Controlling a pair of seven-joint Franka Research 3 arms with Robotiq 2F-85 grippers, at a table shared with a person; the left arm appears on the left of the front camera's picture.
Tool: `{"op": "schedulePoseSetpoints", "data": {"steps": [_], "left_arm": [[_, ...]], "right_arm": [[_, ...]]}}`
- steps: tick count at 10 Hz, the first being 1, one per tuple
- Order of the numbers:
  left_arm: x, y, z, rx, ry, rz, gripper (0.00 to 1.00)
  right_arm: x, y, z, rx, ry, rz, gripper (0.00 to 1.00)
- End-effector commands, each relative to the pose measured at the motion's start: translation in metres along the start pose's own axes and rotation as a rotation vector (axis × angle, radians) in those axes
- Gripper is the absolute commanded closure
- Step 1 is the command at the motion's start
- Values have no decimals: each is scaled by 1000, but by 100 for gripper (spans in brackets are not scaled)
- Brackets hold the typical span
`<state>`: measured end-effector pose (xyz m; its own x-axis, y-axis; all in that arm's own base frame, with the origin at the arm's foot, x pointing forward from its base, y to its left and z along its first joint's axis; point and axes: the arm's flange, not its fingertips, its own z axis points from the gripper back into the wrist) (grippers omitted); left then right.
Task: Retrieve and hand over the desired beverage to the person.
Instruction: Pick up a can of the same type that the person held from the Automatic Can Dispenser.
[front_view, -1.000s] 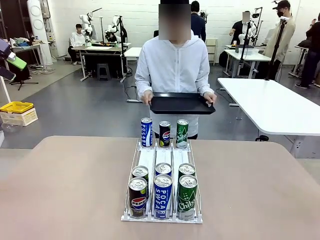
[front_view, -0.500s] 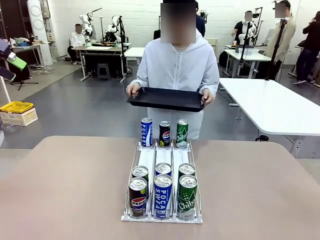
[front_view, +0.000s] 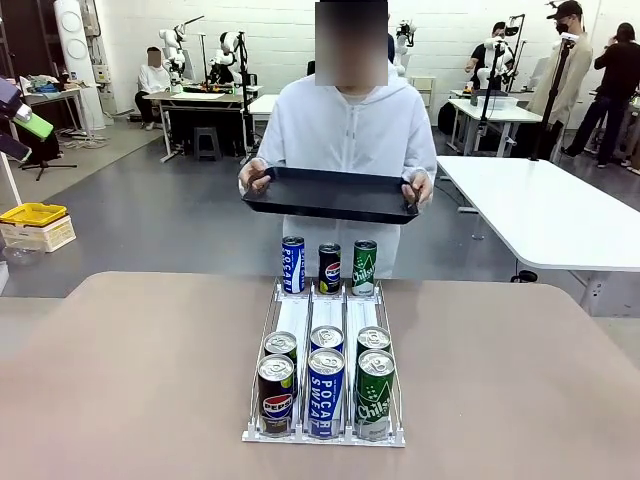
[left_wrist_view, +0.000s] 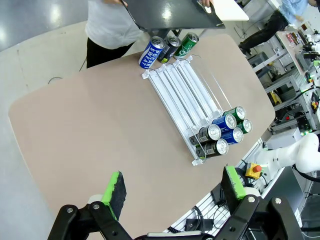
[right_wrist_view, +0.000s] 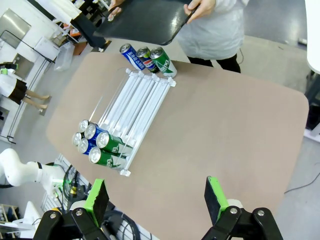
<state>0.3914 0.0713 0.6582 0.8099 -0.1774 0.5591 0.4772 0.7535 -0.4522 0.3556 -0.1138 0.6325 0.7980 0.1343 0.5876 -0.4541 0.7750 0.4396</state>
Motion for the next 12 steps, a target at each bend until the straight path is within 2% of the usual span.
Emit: {"op": "schedulePoseSetpoints", "data": {"steps": [1,12], "left_arm": [[1,1,2,-13,-6,-12,0],[1,1,2,-13,-6,-12,0]], "right_arm": [[3,-2,0,26,-10,15,0],[3,-2,0,26,-10,15,0]]}}
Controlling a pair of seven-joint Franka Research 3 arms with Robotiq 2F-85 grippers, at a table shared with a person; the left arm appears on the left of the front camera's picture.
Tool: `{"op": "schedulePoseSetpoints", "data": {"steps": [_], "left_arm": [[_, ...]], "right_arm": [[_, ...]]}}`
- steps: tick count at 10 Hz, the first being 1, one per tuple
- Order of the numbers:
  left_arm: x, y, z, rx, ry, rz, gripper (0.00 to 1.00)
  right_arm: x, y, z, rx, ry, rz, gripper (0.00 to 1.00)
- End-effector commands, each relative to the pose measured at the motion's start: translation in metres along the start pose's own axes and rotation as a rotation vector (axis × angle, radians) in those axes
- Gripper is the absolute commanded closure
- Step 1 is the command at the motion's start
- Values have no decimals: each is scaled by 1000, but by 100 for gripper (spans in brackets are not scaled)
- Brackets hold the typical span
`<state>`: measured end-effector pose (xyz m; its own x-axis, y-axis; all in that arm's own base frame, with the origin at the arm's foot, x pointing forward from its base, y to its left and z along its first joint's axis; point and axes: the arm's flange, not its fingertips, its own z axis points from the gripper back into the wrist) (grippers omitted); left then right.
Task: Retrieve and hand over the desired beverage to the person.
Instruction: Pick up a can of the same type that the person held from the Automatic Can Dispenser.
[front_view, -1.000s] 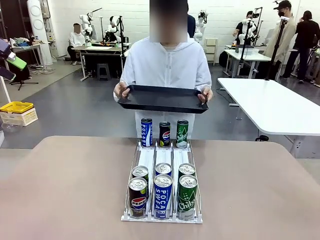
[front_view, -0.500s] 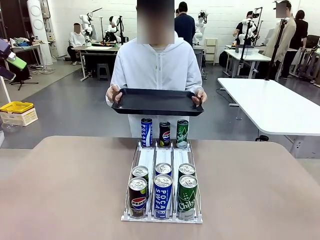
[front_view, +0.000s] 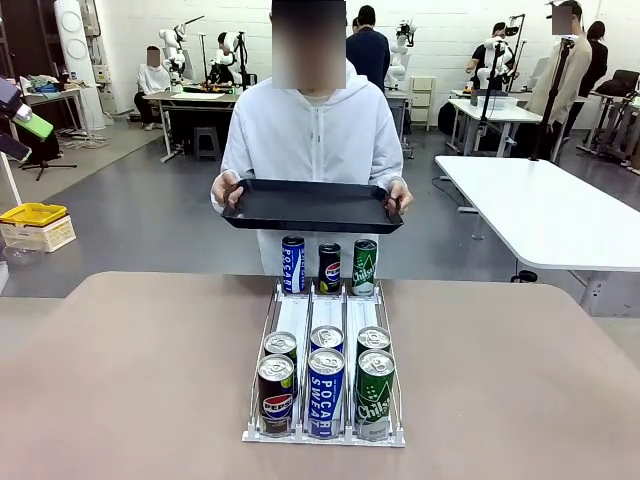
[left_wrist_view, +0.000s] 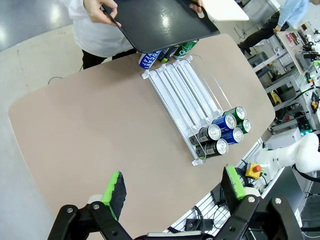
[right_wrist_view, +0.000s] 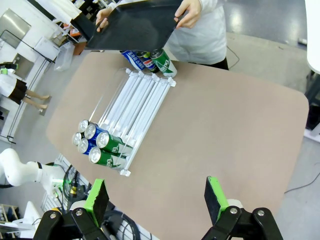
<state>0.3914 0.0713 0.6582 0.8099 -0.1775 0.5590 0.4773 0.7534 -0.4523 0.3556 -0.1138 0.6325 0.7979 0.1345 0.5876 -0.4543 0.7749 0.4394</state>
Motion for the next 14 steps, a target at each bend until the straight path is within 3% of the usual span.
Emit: {"op": "schedulePoseSetpoints", "data": {"steps": [1,14], "left_arm": [[1,1,2,-13,-6,-12,0],[1,1,2,-13,-6,-12,0]], "right_arm": [[3,-2,0,26,-10,15,0],[3,-2,0,26,-10,15,0]]}}
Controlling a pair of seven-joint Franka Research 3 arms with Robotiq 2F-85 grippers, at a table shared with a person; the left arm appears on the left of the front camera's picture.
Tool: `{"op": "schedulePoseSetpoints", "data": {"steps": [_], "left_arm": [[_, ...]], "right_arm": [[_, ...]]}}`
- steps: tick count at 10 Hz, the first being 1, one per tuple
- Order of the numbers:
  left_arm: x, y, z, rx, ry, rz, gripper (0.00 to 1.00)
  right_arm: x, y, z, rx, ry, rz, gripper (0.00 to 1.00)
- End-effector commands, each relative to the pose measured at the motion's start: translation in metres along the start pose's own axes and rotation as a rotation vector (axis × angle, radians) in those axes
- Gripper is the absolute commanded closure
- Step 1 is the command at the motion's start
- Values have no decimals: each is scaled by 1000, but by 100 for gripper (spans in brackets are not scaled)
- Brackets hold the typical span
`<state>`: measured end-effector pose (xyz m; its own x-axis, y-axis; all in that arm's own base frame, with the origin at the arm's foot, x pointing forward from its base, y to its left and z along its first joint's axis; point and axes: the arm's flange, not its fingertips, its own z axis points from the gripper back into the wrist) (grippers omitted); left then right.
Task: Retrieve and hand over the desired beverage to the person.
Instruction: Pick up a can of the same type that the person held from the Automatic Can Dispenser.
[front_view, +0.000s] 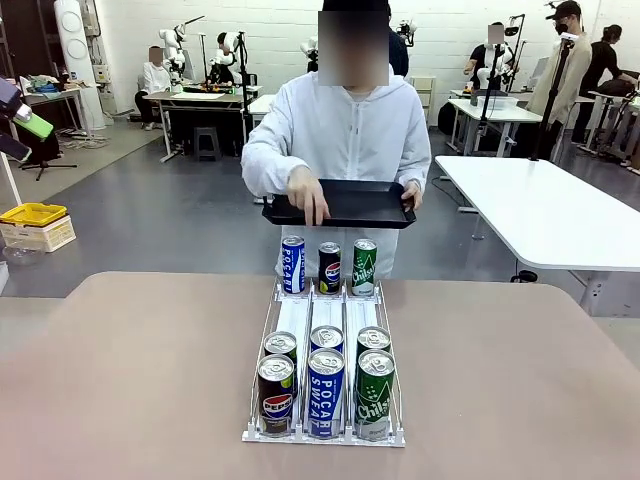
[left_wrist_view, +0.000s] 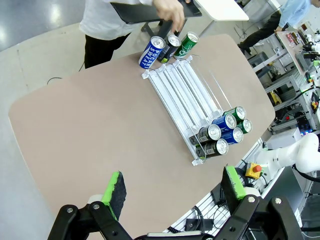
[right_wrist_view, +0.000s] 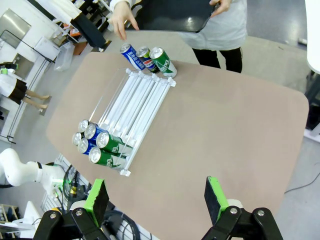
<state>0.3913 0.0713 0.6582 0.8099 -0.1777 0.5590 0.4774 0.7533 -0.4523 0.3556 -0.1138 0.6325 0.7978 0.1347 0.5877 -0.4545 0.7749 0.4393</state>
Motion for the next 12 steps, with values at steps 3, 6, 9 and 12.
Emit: {"op": "schedulePoseSetpoints", "data": {"steps": [3,6,9,12], "left_arm": [[1,1,2,-13,-6,-12,0],[1,1,2,-13,-6,-12,0],[1,1,2,-13,-6,-12,0],[1,1,2,-13,-6,-12,0]], "right_arm": [[3,-2,0,26,-10,15,0],[3,-2,0,26,-10,15,0],[3,-2,0,26,-10,15,0],[3,-2,0,26,-10,15,0]]}}
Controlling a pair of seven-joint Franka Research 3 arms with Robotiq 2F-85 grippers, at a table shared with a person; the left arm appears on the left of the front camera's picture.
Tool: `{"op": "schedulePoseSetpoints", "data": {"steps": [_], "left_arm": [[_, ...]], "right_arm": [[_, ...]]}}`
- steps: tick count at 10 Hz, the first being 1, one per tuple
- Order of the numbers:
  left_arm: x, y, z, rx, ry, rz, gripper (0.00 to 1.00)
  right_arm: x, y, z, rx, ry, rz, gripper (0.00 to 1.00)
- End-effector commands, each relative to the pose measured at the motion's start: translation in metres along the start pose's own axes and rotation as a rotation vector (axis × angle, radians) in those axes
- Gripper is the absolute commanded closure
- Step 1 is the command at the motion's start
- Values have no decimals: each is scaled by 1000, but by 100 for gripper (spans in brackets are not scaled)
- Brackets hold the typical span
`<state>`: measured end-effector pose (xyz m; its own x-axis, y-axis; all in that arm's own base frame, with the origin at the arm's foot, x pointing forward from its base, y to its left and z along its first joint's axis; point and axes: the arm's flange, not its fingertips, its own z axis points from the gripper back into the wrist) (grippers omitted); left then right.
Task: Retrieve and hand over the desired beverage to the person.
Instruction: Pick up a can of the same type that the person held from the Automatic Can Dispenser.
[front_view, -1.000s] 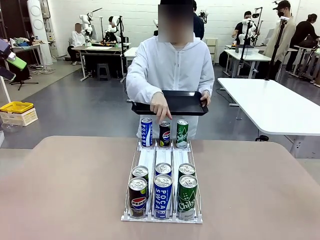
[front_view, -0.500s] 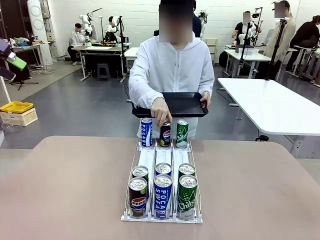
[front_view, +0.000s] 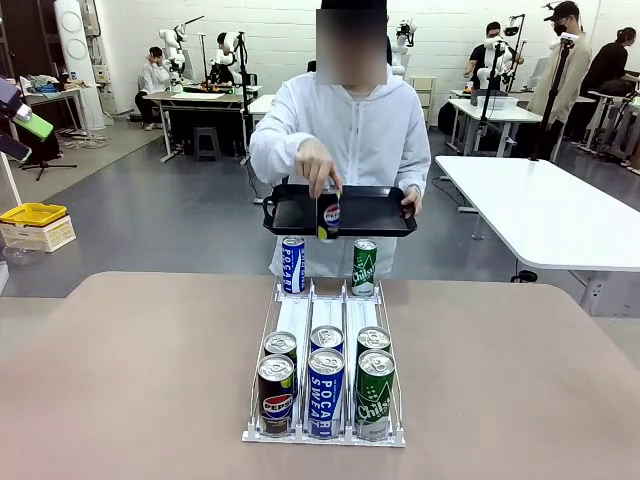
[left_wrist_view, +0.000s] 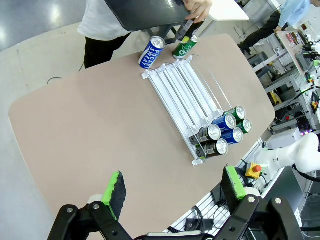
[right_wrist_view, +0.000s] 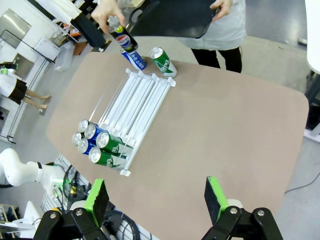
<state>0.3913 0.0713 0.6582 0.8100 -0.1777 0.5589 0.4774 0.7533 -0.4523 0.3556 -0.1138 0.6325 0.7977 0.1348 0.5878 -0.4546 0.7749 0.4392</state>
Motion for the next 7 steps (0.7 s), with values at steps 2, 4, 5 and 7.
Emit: {"op": "schedulePoseSetpoints", "data": {"steps": [2,4,5,7], "left_arm": [[1,1,2,-13,-6,-12,0],[1,1,2,-13,-6,-12,0],[1,1,2,-13,-6,-12,0],[1,1,2,-13,-6,-12,0]], "right_arm": [[3,-2,0,26,-10,15,0],[3,-2,0,26,-10,15,0],[3,-2,0,26,-10,15,0],[3,-2,0,26,-10,15,0]]}}
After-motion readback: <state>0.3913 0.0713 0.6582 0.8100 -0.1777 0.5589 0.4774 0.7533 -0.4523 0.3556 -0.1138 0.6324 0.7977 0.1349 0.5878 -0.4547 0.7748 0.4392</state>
